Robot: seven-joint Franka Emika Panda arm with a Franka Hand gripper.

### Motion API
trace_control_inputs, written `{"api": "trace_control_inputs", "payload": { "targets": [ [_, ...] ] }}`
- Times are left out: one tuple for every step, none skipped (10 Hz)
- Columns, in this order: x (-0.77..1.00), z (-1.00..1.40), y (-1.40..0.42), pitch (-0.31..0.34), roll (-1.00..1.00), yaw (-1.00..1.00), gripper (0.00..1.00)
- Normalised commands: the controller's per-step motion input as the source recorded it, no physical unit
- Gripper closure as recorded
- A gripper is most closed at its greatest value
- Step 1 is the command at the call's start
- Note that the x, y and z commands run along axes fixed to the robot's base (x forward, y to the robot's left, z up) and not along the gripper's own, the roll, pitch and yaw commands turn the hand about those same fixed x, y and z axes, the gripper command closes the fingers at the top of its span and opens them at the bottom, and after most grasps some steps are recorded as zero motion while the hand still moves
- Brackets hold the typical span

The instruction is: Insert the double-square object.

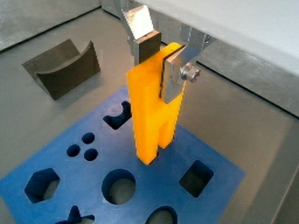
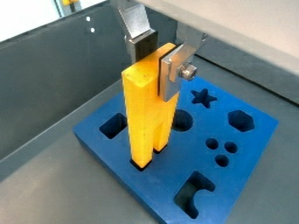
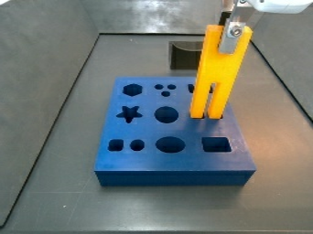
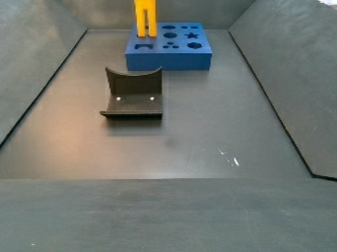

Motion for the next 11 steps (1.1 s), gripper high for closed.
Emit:
{"api": "trace_control_inputs", "payload": {
  "targets": [
    [0.16, -0.16, -0.11, 0.000, 0.04, 0.00, 1.00],
    [0.37, -0.19, -0.01, 0.011, 0.08, 0.00, 1.00],
    [0.31, -0.20, 0.00, 0.014, 0.10, 0.00, 1.00],
    [0.13, -0.18, 0.00, 0.020, 0.12, 0.00, 1.00],
    [0.00, -0.18, 0.00, 0.011, 0.10, 0.00, 1.00],
    [-0.05, -0.16, 0.00, 0.000, 0.07, -0.02, 1.00],
    [-0.14, -0.14, 0.07, 0.000, 0.03, -0.04, 1.00],
    [-0.11, -0.11, 0.07, 0.000, 0.00, -0.03, 1.00],
    [-0.03, -0.09, 0.05, 0.000, 0.00, 0.00, 1.00],
    [0.00, -0.11, 0.01, 0.000, 0.00, 0.00, 1.00],
    [0.00, -0.18, 0.00, 0.000, 0.00, 0.00, 1.00]
  ]
}}
